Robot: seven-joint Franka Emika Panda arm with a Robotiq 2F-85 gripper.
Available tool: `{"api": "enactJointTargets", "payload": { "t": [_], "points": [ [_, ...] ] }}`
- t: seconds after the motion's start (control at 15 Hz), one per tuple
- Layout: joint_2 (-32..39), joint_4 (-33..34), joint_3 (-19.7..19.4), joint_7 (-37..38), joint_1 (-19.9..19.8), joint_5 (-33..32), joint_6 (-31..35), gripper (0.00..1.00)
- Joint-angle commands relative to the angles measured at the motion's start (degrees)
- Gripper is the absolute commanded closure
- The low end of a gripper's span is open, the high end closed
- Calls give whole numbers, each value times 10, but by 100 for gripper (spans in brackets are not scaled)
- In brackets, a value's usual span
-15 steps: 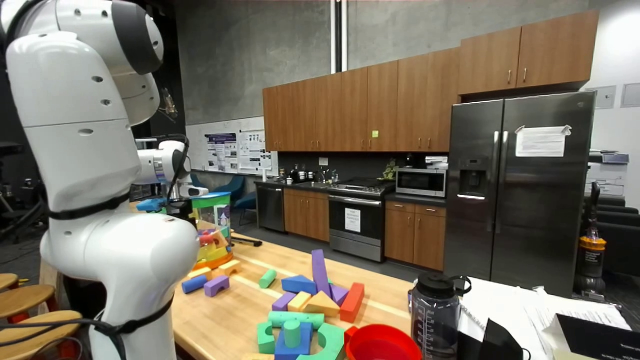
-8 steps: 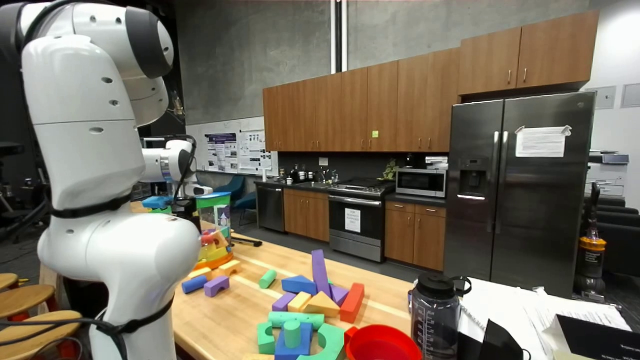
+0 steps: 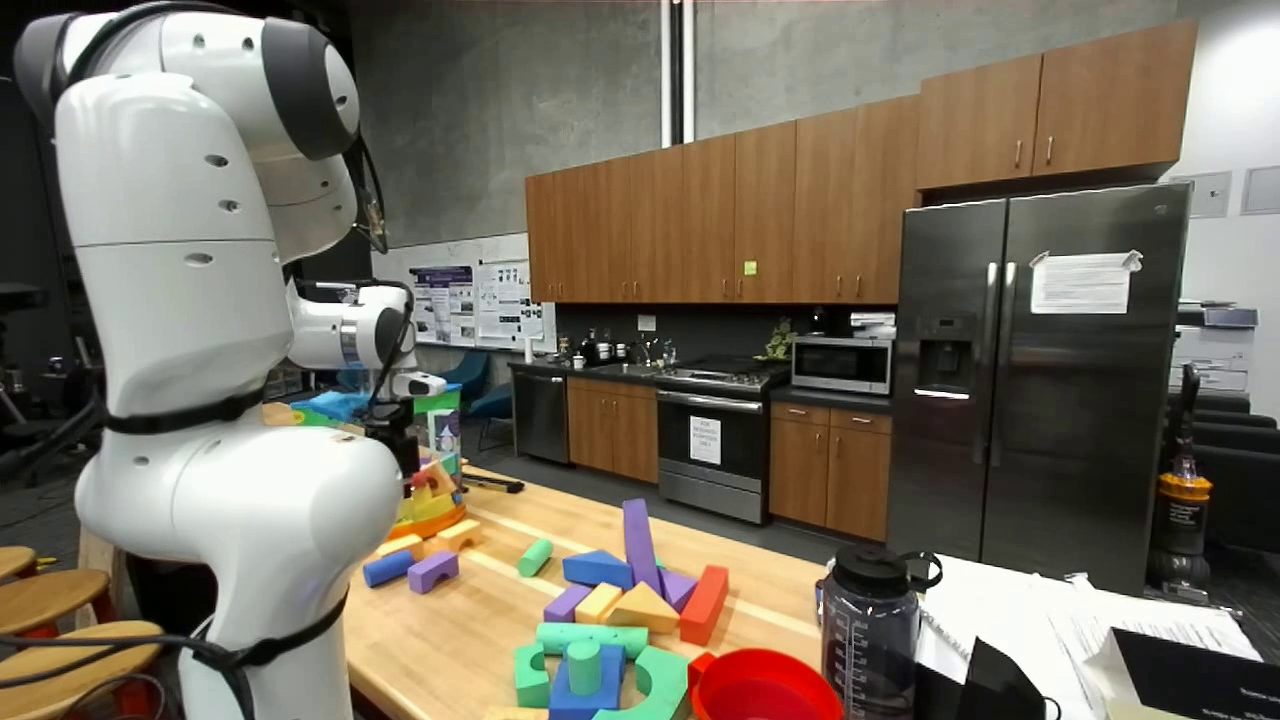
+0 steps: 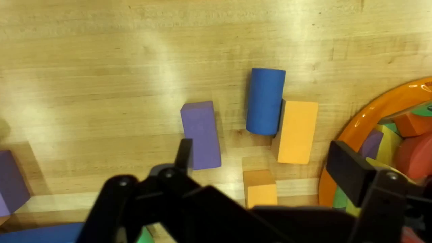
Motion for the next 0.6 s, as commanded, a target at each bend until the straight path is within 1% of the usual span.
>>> {"api": "enactJointTargets", "payload": {
  "t": [0.0, 0.33, 0.53],
  "points": [
    [6, -16, -12, -17, 10, 20, 30, 0],
    [6, -31, -19, -23, 5, 7, 36, 0],
    [8, -31, -22, -41, 6, -1, 46, 0]
  ]
}}
